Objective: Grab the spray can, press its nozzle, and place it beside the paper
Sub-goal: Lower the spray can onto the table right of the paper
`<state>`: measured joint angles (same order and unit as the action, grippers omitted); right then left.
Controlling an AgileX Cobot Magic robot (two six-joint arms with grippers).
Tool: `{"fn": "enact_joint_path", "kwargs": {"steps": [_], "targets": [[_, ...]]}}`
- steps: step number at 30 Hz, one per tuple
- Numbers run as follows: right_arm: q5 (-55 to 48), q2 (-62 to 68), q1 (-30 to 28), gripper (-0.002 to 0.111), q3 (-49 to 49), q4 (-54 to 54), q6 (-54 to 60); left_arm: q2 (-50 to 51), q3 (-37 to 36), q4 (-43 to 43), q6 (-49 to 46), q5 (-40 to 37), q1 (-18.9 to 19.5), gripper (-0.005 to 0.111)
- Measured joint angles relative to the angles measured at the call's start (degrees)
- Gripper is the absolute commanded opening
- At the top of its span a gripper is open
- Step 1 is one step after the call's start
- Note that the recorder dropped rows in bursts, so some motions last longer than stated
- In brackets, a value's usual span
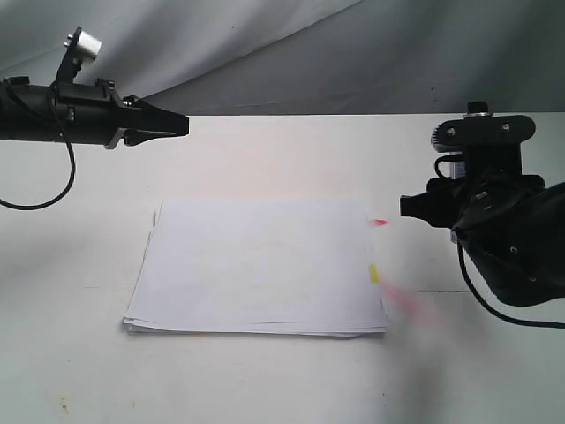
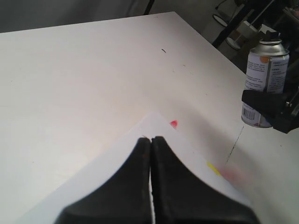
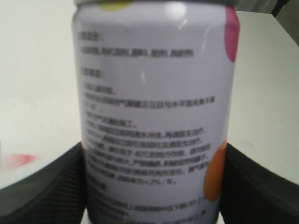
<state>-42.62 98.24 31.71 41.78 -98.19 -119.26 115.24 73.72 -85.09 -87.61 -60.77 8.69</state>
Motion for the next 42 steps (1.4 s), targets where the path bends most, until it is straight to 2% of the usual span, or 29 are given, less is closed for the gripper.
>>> {"fn": "enact_joint_path", "kwargs": {"steps": [6, 14, 19, 22, 23, 27, 29, 33, 35, 37, 42], "targets": [[0.99, -1.98, 0.0, 0.0, 2.95, 0.2, 1.53, 0.0, 0.0, 0.0, 0.0, 0.0, 0.0, 0.0], [2.39, -3.66, -0.23, 0.0, 8.46, 0.2, 10.19, 0.0, 0.0, 0.0, 0.0, 0.0, 0.0, 0.0], [9.85, -3.86, -2.46, 0.0, 13.88, 6.01, 19.75, 0.0, 0.0, 0.0, 0.0, 0.0, 0.0, 0.0], [17.62, -3.86, -5.29, 0.0, 15.84, 13.04, 29.31, 0.0, 0.0, 0.0, 0.0, 0.0, 0.0, 0.0], [24.19, -3.86, -7.73, 0.0, 16.48, 19.33, 37.52, 0.0, 0.0, 0.0, 0.0, 0.0, 0.0, 0.0], [37.65, -3.86, -12.29, 0.0, 15.91, 37.81, 59.53, 0.0, 0.0, 0.0, 0.0, 0.0, 0.0, 0.0], [47.74, -3.86, -15.14, 0.0, 12.73, 56.05, 78.79, 0.0, 0.0, 0.0, 0.0, 0.0, 0.0, 0.0], [64.06, -3.76, -16.01, 0.0, 0.85, 77.82, 103.86, 0.0, 0.0, 0.0, 0.0, 0.0, 0.0, 0.0], [72.39, -2.24, -16.01, 0.0, -4.47, 87.85, 112.71, 0.0, 0.0, 0.0, 0.0, 0.0, 0.0, 0.0], [78.38, -0.29, -16.01, 0.0, -8.01, 94.03, 117.8, 0.0, 0.0, 0.0, 0.0, 0.0, 0.0, 0.0], [85.6, 4.91, -16.01, 0.0, -10.61, 98.19, 120.19, 0.0, 0.0, 0.0, 0.0, 0.0, 0.0, 0.0]]}}
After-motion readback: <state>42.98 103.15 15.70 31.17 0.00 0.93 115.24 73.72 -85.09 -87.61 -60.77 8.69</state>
